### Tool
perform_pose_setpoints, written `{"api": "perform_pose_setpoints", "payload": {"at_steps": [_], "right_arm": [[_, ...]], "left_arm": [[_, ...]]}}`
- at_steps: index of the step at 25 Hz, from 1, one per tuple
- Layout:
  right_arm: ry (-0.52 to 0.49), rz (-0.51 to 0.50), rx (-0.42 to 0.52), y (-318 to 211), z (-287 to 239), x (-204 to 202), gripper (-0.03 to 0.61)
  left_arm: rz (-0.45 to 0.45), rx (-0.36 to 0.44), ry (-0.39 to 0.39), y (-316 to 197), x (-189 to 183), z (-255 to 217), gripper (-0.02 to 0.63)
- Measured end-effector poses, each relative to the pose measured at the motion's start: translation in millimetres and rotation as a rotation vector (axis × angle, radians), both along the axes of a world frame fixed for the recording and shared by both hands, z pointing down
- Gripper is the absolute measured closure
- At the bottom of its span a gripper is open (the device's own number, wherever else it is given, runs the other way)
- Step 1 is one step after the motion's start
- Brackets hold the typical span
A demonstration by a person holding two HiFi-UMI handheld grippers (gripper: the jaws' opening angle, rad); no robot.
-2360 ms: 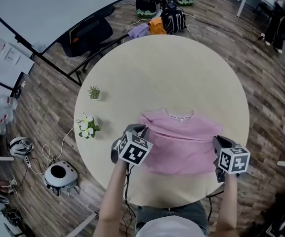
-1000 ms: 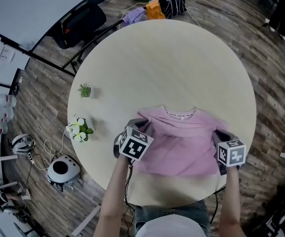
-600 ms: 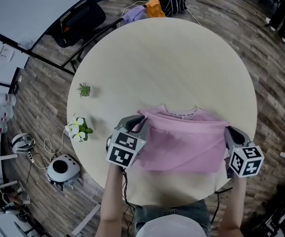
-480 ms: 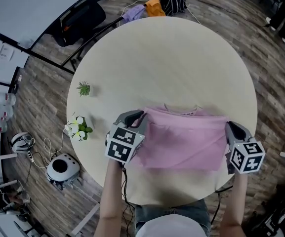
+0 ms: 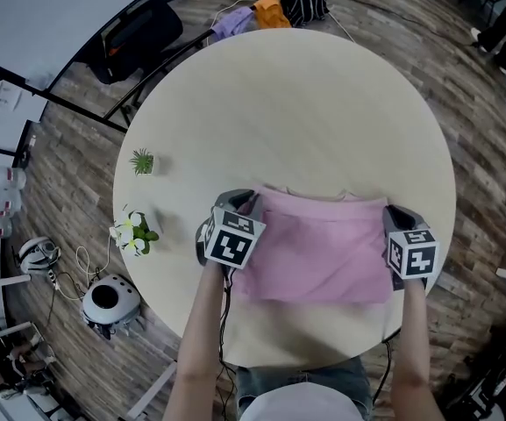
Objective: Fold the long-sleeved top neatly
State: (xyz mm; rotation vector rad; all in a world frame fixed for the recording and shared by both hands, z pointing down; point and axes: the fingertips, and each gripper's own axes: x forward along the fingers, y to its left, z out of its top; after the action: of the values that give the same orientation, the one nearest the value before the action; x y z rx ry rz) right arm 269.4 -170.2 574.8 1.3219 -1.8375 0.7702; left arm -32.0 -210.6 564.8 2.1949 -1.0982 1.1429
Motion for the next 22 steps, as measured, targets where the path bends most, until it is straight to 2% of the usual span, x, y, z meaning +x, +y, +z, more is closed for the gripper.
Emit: {"api": "perform_pose_setpoints", "payload": {"at_steps": [7, 10, 14, 18, 22], "right_arm": [[0.012, 0.002, -0.02, 1, 20, 2, 0.523], [-0.014, 0.027, 0.004, -1, 13, 4, 0.509], [-0.017, 0.074, 0.074, -3, -10, 15, 0.503], [-0.014, 0.11, 0.132, 0, -32, 25, 0.497], [-0.014, 0.126, 0.171, 7, -52, 32, 0.486]], "left_arm": [[-0.052, -0.026, 0.018, -3, -2, 17, 0.554], [-0.082, -0.01, 0.025, -4, -8, 10, 0.504], [-0.108, 0.032, 0.029, -2, -17, -12, 0.465], [-0.15, 0.105, 0.03, 6, -25, -43, 0.465], [-0.165, 0.167, 0.074, 21, -16, -75, 0.465]]}}
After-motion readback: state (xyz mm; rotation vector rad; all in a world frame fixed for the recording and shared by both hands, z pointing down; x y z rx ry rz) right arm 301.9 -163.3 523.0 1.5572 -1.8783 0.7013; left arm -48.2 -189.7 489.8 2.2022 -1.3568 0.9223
